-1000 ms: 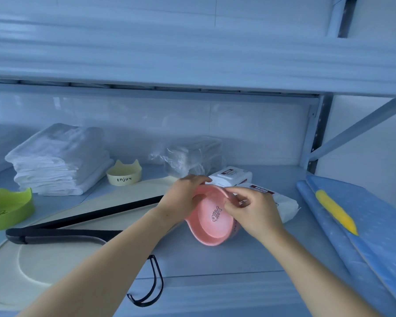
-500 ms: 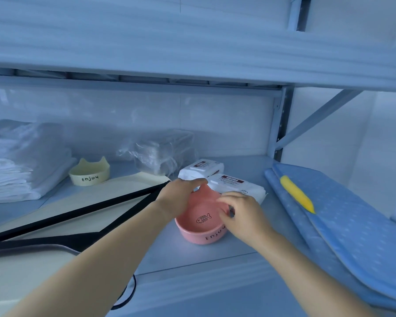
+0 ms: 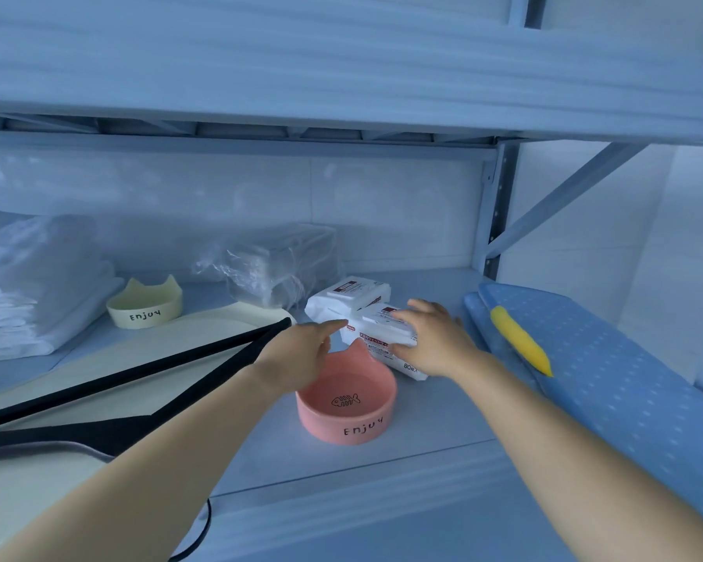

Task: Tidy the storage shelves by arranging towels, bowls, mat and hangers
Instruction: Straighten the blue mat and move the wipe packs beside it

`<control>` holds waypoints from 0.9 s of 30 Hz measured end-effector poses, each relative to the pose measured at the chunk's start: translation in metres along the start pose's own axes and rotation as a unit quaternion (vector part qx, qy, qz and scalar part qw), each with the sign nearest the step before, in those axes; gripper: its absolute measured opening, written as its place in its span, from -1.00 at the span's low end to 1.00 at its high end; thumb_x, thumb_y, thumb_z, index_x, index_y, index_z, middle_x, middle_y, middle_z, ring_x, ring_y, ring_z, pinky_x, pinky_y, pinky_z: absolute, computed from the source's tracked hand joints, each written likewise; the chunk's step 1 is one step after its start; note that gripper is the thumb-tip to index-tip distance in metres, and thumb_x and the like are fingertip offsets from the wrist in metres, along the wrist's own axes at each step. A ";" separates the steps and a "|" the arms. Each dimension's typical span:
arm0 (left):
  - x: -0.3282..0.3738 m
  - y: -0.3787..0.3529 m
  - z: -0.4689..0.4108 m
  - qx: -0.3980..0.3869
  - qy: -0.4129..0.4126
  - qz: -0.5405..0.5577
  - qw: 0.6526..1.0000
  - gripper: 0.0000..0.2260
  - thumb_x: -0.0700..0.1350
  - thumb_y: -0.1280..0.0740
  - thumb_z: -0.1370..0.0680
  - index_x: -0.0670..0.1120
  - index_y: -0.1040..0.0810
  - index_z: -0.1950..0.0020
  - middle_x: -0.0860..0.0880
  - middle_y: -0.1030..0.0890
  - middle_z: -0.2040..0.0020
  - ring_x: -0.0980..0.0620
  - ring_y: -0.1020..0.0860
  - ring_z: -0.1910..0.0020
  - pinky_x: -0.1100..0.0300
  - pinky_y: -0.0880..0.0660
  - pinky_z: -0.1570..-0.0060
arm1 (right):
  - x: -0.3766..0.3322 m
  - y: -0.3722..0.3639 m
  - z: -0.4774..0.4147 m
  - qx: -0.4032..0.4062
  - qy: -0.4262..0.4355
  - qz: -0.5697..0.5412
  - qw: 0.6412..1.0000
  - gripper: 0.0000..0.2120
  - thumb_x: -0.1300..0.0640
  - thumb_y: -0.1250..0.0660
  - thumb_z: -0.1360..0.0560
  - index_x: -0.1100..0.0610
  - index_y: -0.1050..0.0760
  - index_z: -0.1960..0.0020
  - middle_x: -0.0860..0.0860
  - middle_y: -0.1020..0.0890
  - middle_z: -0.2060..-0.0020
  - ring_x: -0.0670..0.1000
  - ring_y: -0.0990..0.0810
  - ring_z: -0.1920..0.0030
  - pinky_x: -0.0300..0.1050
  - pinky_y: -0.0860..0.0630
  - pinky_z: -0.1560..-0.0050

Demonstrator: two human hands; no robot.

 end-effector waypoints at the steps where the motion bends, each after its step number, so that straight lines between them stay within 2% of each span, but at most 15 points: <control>1: -0.003 0.003 0.001 0.010 0.010 0.014 1.000 -0.57 -0.16 -0.13 -0.58 0.14 -0.28 -0.43 0.02 -0.54 -0.17 0.01 -0.51 -0.08 0.19 -0.41 -0.04 | 0.005 -0.005 -0.004 -0.022 -0.006 0.010 1.000 -0.43 -0.17 -0.29 -0.44 -0.17 -0.24 -0.41 -0.03 -0.19 -0.46 0.09 -0.14 -0.44 0.29 -0.16 -0.34; 3: -0.006 0.007 0.003 0.027 0.022 0.036 0.999 -0.62 -0.05 -0.15 -0.59 0.15 -0.30 -0.42 0.04 -0.51 -0.22 0.03 -0.52 -0.10 0.19 -0.42 -0.08 | 0.013 -0.014 -0.010 -0.049 -0.020 0.020 0.998 -0.42 -0.24 -0.24 -0.45 -0.26 -0.15 -0.42 -0.06 -0.13 -0.48 0.10 -0.12 -0.45 0.32 -0.12 -0.31; 6: -0.007 0.009 0.003 0.050 0.026 0.064 0.996 -0.66 0.00 -0.19 -0.58 0.14 -0.36 -0.37 0.05 -0.52 -0.18 0.04 -0.53 -0.07 0.15 -0.45 -0.08 | 0.019 -0.019 -0.010 -0.036 -0.028 0.019 0.999 -0.45 -0.25 -0.19 -0.45 -0.32 -0.11 -0.40 -0.09 -0.26 -0.40 0.09 -0.25 -0.37 0.20 -0.25 -0.26; 9: -0.008 0.007 -0.005 0.055 0.019 0.058 0.997 -0.69 0.01 -0.19 -0.58 0.10 -0.40 -0.34 0.05 -0.53 -0.15 0.04 -0.53 -0.05 0.17 -0.45 -0.04 | 0.021 -0.020 -0.009 -0.009 -0.039 0.006 0.999 -0.48 -0.22 -0.19 -0.45 -0.33 -0.14 -0.38 -0.10 -0.33 -0.30 0.08 -0.31 -0.31 0.16 -0.31 -0.21; 14: -0.012 -0.002 -0.036 0.036 0.005 0.046 0.998 -0.70 0.03 -0.18 -0.58 0.09 -0.41 -0.31 0.04 -0.56 -0.15 0.04 -0.52 -0.09 0.15 -0.46 -0.08 | 0.027 -0.021 -0.010 0.015 -0.123 0.030 0.992 -0.51 -0.18 -0.17 -0.46 -0.27 -0.17 -0.38 -0.03 -0.34 -0.27 0.12 -0.31 -0.27 0.10 -0.29 -0.05; 18: -0.019 -0.012 -0.063 0.012 0.002 0.047 0.999 -0.77 0.05 -0.19 -0.57 0.11 -0.49 -0.20 0.09 -0.55 -0.14 0.07 -0.52 -0.08 0.22 -0.42 -0.01 | 0.029 -0.023 -0.016 0.023 -0.198 0.054 0.978 -0.48 -0.19 -0.15 -0.47 -0.19 -0.16 -0.41 0.02 -0.32 -0.28 0.16 -0.27 -0.30 0.16 -0.28 -0.11; 22: -0.029 -0.018 -0.087 -0.014 0.020 0.125 0.992 -0.86 0.05 -0.19 -0.55 0.17 -0.53 -0.01 0.14 -0.55 -0.08 0.10 -0.52 -0.03 0.23 -0.41 0.12 | 0.034 -0.025 -0.026 0.030 -0.228 0.060 0.971 -0.48 -0.17 -0.15 -0.48 -0.15 -0.17 -0.41 0.05 -0.30 -0.32 0.18 -0.24 -0.31 0.21 -0.27 -0.15; 24: -0.036 -0.019 -0.099 -0.017 0.018 0.107 0.994 -0.82 0.06 -0.19 -0.56 0.14 -0.52 -0.10 0.10 -0.52 -0.16 0.06 -0.50 -0.10 0.17 -0.45 -0.01 | 0.036 -0.026 -0.031 0.035 -0.243 0.059 0.968 -0.48 -0.15 -0.16 -0.47 -0.13 -0.18 -0.41 0.06 -0.28 -0.34 0.19 -0.23 -0.32 0.22 -0.25 -0.16; 27: -0.046 -0.022 -0.111 -0.017 0.006 0.061 0.998 -0.74 -0.02 -0.23 -0.55 0.09 -0.47 -0.25 0.02 -0.42 -0.29 0.01 -0.44 -0.21 0.12 -0.40 -0.18 | 0.036 -0.029 -0.037 0.045 -0.258 0.055 0.963 -0.48 -0.16 -0.14 -0.45 -0.08 -0.22 -0.38 0.09 -0.27 -0.36 0.20 -0.21 -0.32 0.25 -0.20 -0.16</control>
Point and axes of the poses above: each hand's wrist, its own z-axis away from the middle knuckle, its own y-axis out of the back of the hand, x = y × z, the point moved 6 cm from there along -z, towards the middle knuckle
